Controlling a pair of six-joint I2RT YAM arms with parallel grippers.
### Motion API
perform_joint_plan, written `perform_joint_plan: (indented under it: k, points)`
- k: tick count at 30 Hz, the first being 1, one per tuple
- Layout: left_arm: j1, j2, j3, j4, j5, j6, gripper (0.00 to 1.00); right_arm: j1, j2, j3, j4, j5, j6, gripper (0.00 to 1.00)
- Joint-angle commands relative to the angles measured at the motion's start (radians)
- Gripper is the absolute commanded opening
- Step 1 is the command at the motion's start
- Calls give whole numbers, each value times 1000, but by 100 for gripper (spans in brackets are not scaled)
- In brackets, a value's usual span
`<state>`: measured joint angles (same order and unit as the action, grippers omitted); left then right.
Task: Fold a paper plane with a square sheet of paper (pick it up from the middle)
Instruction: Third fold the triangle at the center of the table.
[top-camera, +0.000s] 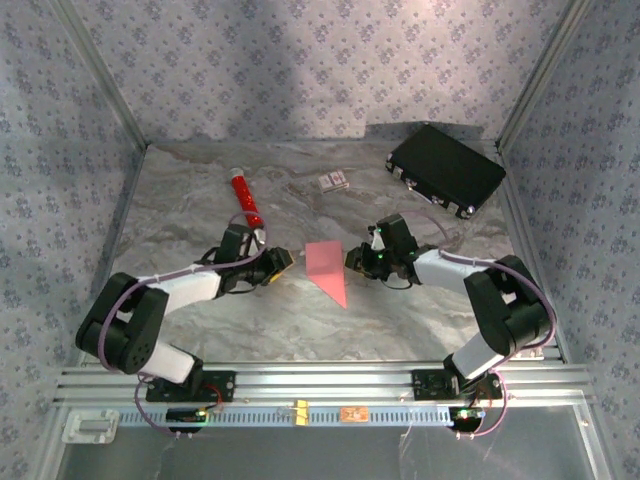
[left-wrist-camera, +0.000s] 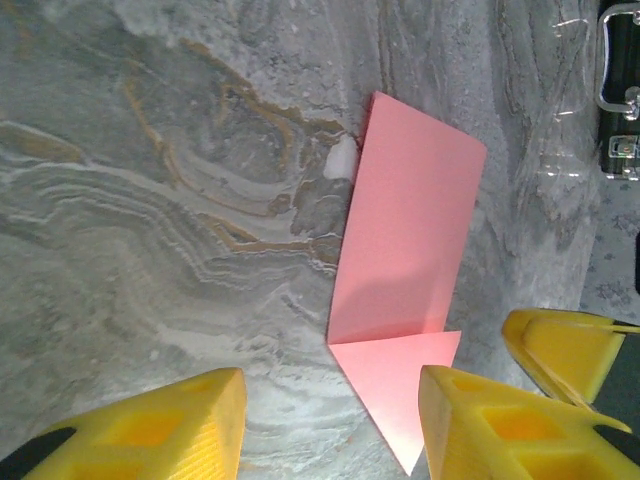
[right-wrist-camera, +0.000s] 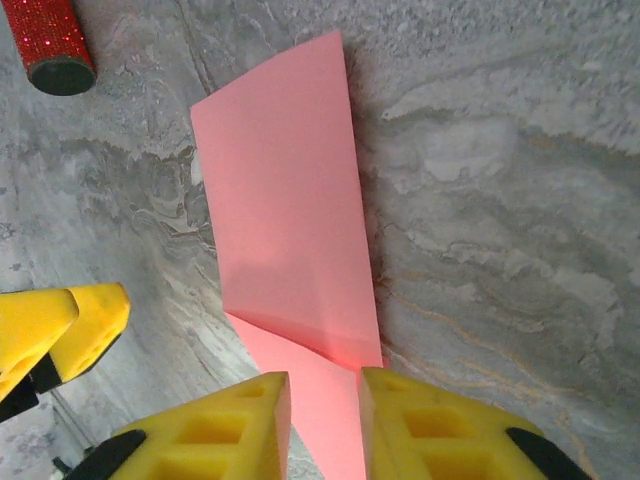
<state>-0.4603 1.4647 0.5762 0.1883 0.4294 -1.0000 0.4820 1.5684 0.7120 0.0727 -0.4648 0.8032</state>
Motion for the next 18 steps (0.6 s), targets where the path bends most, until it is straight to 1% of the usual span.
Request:
perform_joint_plan:
  k: [1, 4, 11, 13, 18]
  points:
    - [-7, 24, 38, 44, 40, -15, 48, 4, 36, 31, -27, -50, -48, 28]
    - [-9, 51, 49, 45, 50, -21, 48, 11, 57, 48, -30, -56, -60, 27]
    - [-18, 92, 63, 56, 67, -32, 48, 18, 113, 91, -63, -69, -89, 26]
    - [-19, 97, 66, 57, 70, -34, 48, 20, 125, 101, -62, -85, -93, 25]
    - [-21, 105, 68, 58, 75, -33, 48, 32, 150, 139, -125, -71, -130, 24]
